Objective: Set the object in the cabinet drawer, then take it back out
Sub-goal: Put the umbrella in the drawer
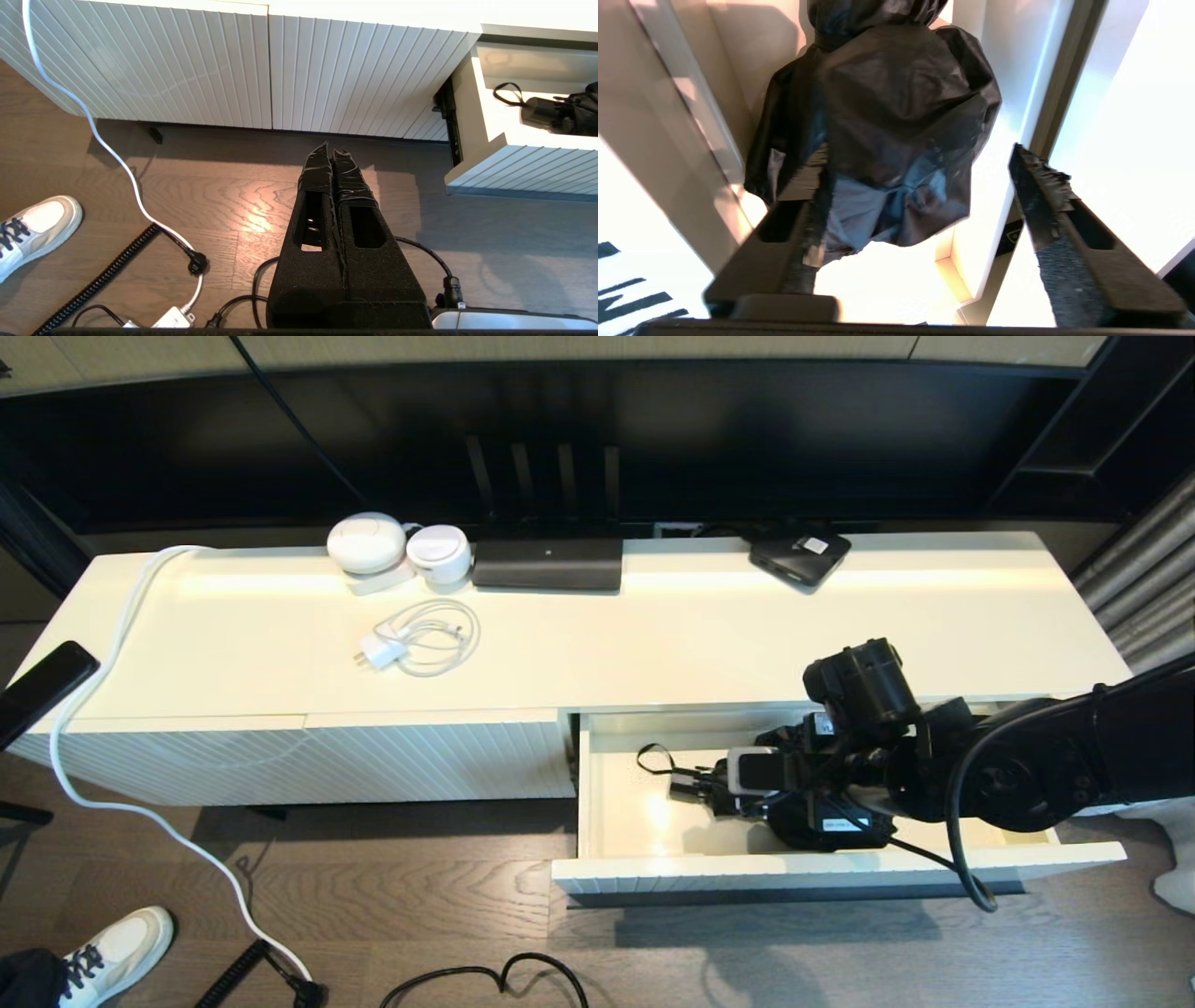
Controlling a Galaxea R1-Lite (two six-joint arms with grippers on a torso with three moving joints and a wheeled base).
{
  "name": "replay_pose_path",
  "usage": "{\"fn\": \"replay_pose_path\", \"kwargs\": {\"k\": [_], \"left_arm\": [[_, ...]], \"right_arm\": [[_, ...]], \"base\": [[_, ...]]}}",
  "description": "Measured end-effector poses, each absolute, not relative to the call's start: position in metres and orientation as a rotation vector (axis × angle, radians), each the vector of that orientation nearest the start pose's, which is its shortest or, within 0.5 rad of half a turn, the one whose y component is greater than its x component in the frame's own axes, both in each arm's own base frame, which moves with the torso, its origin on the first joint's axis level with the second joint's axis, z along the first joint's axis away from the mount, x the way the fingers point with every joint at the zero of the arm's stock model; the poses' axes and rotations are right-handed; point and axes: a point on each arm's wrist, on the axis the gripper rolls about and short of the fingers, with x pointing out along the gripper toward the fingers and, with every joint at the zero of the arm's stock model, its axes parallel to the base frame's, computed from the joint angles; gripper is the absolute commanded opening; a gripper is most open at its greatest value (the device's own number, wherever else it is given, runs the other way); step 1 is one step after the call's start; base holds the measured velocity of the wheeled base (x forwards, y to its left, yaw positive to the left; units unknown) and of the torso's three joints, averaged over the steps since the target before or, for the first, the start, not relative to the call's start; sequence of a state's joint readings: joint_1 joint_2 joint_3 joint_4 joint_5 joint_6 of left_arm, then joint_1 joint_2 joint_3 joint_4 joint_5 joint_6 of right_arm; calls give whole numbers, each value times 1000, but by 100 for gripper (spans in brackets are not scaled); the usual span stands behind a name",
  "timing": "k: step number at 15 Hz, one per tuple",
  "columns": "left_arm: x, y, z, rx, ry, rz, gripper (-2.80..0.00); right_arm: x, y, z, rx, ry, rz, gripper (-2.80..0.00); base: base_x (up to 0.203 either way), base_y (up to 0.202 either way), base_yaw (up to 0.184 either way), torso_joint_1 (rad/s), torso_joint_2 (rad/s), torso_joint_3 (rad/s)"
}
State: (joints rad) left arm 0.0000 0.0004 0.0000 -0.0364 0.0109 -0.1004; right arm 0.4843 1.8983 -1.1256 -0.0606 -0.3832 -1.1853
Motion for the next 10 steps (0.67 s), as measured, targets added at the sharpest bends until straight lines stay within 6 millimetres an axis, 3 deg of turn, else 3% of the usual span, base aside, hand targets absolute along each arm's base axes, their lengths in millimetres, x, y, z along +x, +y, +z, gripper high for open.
{"fn": "replay_pose_path", "kwargs": {"k": [3,6,7,10], "left_arm": [[-23,0,79,-101,-36,9,-280],[-23,0,79,-101,-36,9,-280],[-23,0,79,-101,-36,8,-280],[-23,0,79,-101,-36,8,-280]], "right_arm": [[310,154,168,-1423,486,460,0],[296,147,209,-1389,383,398,0],[287,143,222,-1379,355,381,-280],[256,126,248,-1362,334,363,-280]], "base": [[0,0,0,0,0,0],[0,0,0,0,0,0],[0,0,0,0,0,0],[0,0,0,0,0,0]]}}
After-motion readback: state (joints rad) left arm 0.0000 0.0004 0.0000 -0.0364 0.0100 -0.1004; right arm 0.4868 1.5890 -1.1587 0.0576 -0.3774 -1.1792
